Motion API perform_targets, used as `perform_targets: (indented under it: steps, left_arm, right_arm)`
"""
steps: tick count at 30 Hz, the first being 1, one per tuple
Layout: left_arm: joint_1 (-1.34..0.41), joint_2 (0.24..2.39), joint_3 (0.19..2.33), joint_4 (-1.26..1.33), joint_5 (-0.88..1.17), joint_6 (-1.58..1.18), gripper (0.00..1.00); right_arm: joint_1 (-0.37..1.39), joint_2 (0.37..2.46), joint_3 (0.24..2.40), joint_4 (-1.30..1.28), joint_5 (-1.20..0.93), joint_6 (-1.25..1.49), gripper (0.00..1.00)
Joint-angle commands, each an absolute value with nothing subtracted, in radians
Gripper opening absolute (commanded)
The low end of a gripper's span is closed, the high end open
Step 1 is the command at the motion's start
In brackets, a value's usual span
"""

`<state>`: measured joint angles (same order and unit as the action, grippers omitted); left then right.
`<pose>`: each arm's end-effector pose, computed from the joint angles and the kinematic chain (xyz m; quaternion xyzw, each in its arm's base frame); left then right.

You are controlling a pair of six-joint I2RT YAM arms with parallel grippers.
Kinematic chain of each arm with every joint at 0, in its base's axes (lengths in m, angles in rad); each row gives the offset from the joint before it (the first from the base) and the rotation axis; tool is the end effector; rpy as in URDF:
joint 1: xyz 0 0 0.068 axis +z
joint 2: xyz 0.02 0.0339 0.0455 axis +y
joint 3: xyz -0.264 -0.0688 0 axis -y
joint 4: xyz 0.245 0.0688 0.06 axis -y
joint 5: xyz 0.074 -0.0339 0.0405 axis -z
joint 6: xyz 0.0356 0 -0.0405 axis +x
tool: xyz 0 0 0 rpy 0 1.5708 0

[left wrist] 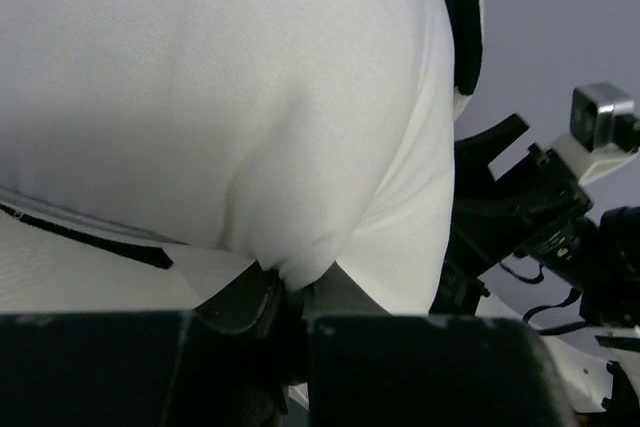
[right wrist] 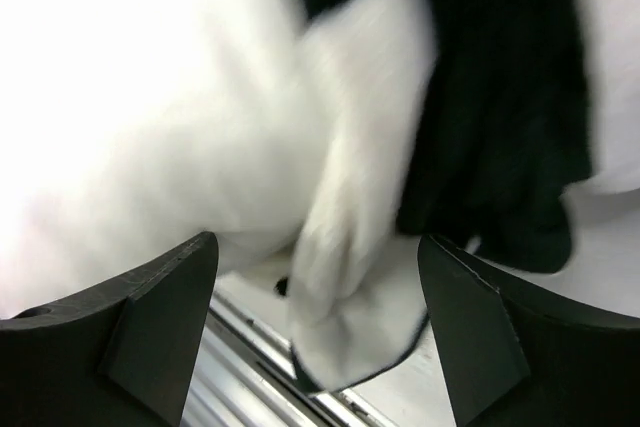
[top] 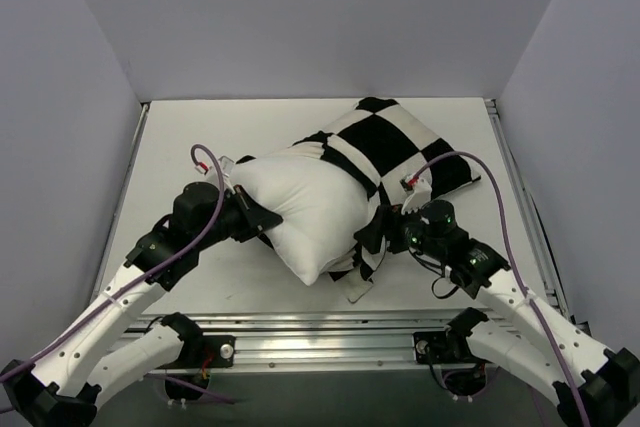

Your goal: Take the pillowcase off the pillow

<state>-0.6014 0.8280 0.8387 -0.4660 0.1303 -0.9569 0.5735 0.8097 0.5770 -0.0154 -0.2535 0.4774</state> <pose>0.1491 -0.1079 0.3225 -0.1158 0.8394 -0.4104 0.3370 0.1592 0.1135 0.2799 -0.1152 0.7782 0.3919 0.4770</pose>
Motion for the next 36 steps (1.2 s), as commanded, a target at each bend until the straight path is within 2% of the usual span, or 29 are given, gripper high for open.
perform_targets:
  steps: [1,9,14,17,18,20,21,22,23,24,28,36]
  left_arm:
    - [-0.632,0.896,0.992,-0.221,0.037,-0.933,0.02]
    - [-0.661,1.046,1.111,-0.114,0.009,-0.953,0.02]
    - [-0.701,1.081,1.167,-0.11,-0.012,-0.956,0.02]
    - [-0.704,1.069,1.163,-0.132,-0.003,-0.976,0.02]
    - [-0.704,1.049,1.161,-0.14,-0.002,-0.977,0.02]
    - [-0.703,1.023,1.155,-0.182,0.0,-0.979,0.02]
    - [-0.7,0.991,1.154,-0.204,0.0,-0.976,0.02]
    - [-0.698,0.976,1.154,-0.256,0.0,-0.973,0.02]
    - [-0.696,0.939,1.152,-0.282,0.014,-0.963,0.02]
    - [-0.686,0.919,1.152,-0.311,0.041,-0.96,0.02]
    - [-0.631,0.829,1.131,-0.481,0.135,-0.95,0.02]
    - [-0.548,0.643,0.993,-0.689,0.339,-0.946,0.02]
  right_arm:
    - [0.609,0.747,0.551,-0.041,-0.308,0.468,0.77]
    - [0.66,0.75,0.479,-0.009,-0.23,0.502,0.8]
    - [0.667,0.831,0.437,0.156,-0.147,0.512,0.77]
    - [0.664,0.9,0.416,0.268,-0.06,0.529,0.68]
    - [0.666,0.934,0.413,0.297,-0.039,0.531,0.58]
    - [0.663,0.971,0.419,0.357,0.012,0.525,0.44]
    - [0.658,1.009,0.423,0.374,0.082,0.523,0.26]
    - [0.644,1.029,0.426,0.405,0.106,0.519,0.17]
    - [0.631,1.048,0.436,0.419,0.132,0.511,0.03]
    - [0.611,1.084,0.44,0.434,0.132,0.509,0.0]
    - [0.459,1.152,0.472,0.466,0.104,0.525,0.0]
    - [0.171,1.255,0.606,0.341,0.092,0.574,0.0]
